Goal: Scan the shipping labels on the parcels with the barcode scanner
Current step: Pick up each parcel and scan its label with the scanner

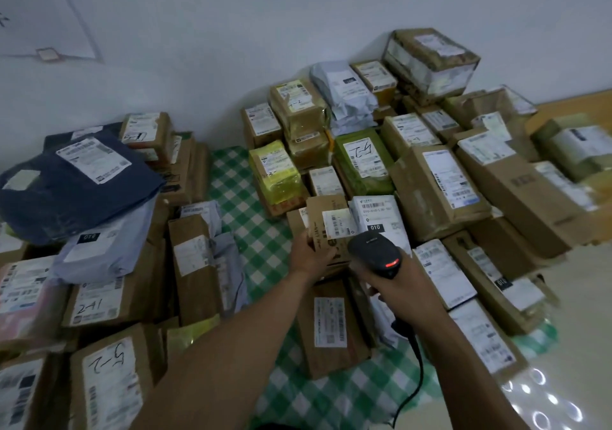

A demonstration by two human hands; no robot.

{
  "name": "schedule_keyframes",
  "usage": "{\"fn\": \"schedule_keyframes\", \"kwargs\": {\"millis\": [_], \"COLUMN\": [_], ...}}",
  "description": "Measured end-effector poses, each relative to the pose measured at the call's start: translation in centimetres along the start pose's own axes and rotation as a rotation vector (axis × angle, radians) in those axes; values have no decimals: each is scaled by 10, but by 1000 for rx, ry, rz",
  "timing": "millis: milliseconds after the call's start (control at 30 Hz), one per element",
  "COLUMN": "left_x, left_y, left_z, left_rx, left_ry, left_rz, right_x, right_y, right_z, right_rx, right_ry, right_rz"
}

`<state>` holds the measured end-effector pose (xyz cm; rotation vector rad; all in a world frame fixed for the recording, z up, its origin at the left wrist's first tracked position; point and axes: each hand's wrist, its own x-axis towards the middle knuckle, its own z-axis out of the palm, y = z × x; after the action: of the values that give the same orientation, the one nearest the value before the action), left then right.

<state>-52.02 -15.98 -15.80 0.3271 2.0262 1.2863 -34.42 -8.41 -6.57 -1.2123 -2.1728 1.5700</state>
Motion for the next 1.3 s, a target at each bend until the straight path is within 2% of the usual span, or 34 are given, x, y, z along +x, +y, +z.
{"fn": "schedule_keyframes", "kwargs": {"millis": [233, 400, 500, 600, 733, 900, 1033, 1167, 1300], "left_x": [-9, -36, -53, -72, -93, -109, -114, -109, -99], "left_y": [11, 25, 26, 27, 29, 27, 34, 44, 48], "left_z": [-2, -34, -60, -83, -102, -125, -154, -187, -207], "left_rx": [-176, -137, -194, -204, -286, -285, -204, 14, 174], "left_ry": [-18, 142, 195, 198, 138, 114, 161, 297, 344], "left_rz": [-90, 40, 64, 93, 151, 204, 260, 330, 328], "right_x": [0, 2, 4, 5, 3, -4, -2, -6, -10], "right_y": [3, -3, -6, -17, -36, -56, -65, -77, -90], "right_z": [-3, 1, 9, 20, 33, 43, 41, 39, 41], "right_rx": [45, 73, 90, 128, 233, 203, 104, -13, -160], "right_ry": [-6, -17, -22, 29, -30, -105, -174, -170, -264], "right_rz": [14, -5, -8, -68, -112, -226, -282, -311, -352]}}
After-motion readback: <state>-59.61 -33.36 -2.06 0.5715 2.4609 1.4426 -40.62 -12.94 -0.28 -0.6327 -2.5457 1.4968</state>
